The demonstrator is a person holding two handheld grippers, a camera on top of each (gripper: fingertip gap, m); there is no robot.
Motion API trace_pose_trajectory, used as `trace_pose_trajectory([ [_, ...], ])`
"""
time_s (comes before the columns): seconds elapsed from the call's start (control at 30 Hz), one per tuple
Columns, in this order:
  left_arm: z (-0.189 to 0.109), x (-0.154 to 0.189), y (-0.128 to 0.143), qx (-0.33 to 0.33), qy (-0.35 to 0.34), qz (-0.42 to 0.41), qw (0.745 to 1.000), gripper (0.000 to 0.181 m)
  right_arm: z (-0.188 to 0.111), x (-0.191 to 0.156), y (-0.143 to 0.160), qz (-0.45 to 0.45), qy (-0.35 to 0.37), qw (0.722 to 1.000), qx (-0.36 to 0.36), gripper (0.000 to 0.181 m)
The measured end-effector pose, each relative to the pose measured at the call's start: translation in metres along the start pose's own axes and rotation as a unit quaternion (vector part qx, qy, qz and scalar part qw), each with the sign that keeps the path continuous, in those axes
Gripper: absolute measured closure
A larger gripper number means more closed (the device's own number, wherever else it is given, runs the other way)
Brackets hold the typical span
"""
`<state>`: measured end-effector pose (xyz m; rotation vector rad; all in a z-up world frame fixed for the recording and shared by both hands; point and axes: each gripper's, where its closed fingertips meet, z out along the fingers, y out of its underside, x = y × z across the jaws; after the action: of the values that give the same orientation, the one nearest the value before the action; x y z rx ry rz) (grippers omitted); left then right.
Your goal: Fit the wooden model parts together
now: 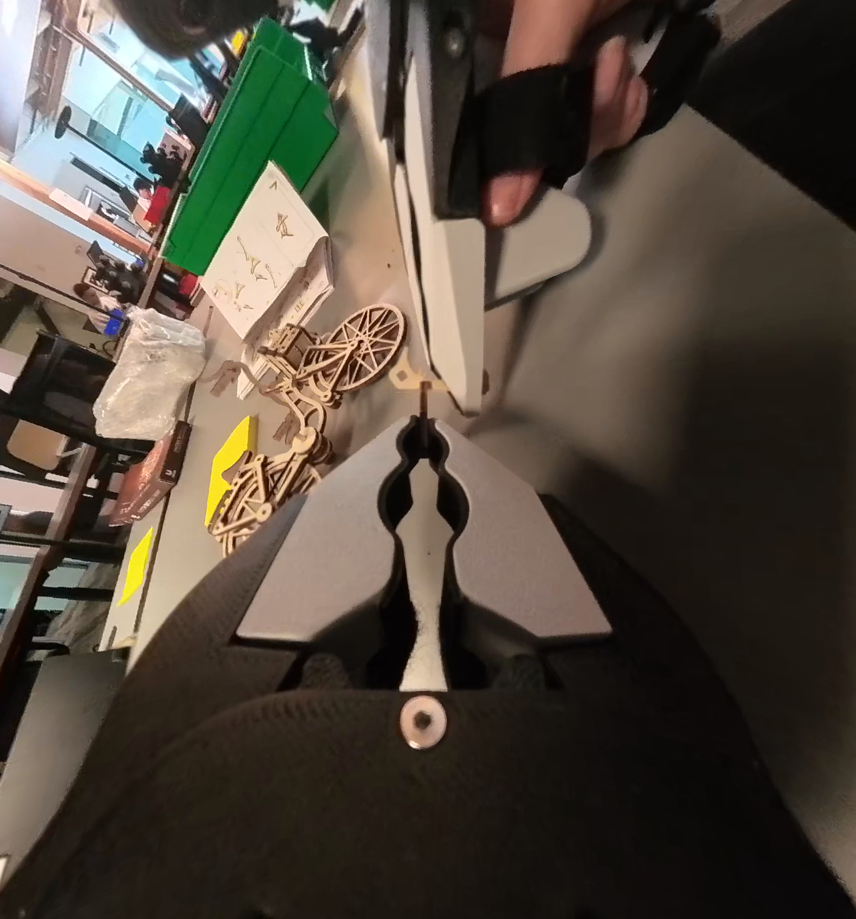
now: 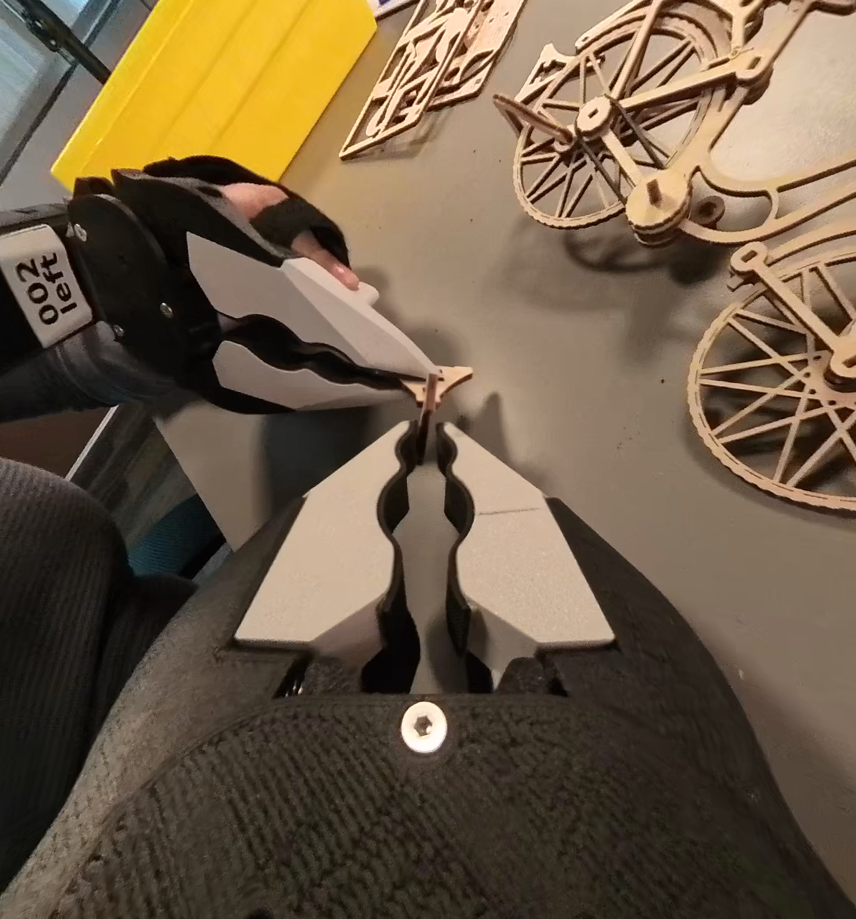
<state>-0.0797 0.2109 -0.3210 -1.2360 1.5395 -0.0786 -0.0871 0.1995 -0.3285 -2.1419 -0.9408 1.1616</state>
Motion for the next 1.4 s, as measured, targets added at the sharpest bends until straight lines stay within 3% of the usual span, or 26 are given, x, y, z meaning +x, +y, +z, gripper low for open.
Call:
trace_pose_trajectory([
  [0.4, -0.004, 0.013, -0.009, 0.013, -0.007, 0.142, 0.99, 0.181, 0.002, -0.01, 0.016, -0.041, -0.017, 0.997, -0.058, 0.181],
  [0.67, -0.003, 0.009, -0.007, 0.015, -0.007, 0.109, 0.994, 0.181, 0.001, -0.009, 0.011, -0.038, -0.01, 0.999, -0.035, 0.179],
  [0.8, -0.002, 0.009, -0.003, 0.007, -0.007, 0.111, 0.994, 0.18, -0.004, -0.01, 0.007, -0.029, -0.014, 0.999, -0.01, 0.161],
  [1.1, -0.002, 0.009, -0.002, 0.005, -0.004, 0.107, 0.994, 0.181, -0.021, -0.006, -0.001, -0.007, -0.026, 0.999, 0.038, 0.181],
  [1.4, -0.002, 0.014, -0.001, 0.001, 0.003, 0.114, 0.994, 0.181, -0.019, -0.005, 0.003, -0.014, -0.02, 0.999, 0.022, 0.181],
])
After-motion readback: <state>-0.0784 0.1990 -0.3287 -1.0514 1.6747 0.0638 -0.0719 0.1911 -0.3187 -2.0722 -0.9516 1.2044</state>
